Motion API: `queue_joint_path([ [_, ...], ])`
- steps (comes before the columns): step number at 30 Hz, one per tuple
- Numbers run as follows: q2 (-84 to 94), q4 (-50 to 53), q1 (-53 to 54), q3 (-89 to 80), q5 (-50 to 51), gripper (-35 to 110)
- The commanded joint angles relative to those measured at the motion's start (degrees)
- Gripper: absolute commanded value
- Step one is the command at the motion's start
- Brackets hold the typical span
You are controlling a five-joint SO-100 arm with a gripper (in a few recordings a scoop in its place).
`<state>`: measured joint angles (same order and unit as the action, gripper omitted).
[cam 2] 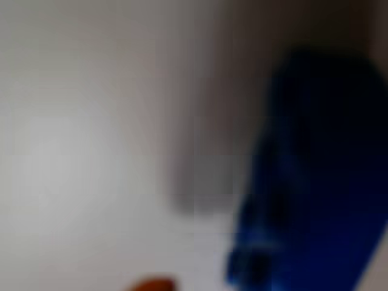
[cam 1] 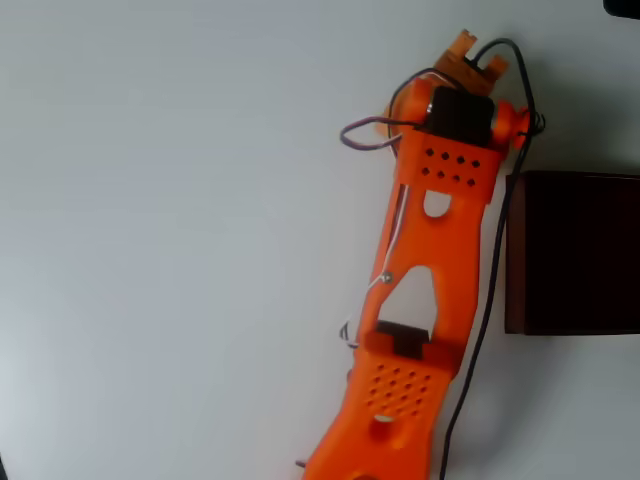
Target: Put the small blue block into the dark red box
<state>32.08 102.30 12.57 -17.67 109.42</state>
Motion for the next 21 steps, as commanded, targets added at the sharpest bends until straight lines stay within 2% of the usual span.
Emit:
queue_joint_path([
  [1,0.2,1.8,0.6,4.0,0.0,25],
  [5,-3.0,1.8,0.9,6.9,-0.5,23],
  [8,-6.9,2.0,1.6,12.2,-2.5,8],
  [10,-8.3,2.0,1.8,14.2,-2.0,2],
  [17,-11.1,2.2,3.7,18.9,-5.2,0],
  [21,-8.0,2.9,4.7,19.6,-10.5,0],
])
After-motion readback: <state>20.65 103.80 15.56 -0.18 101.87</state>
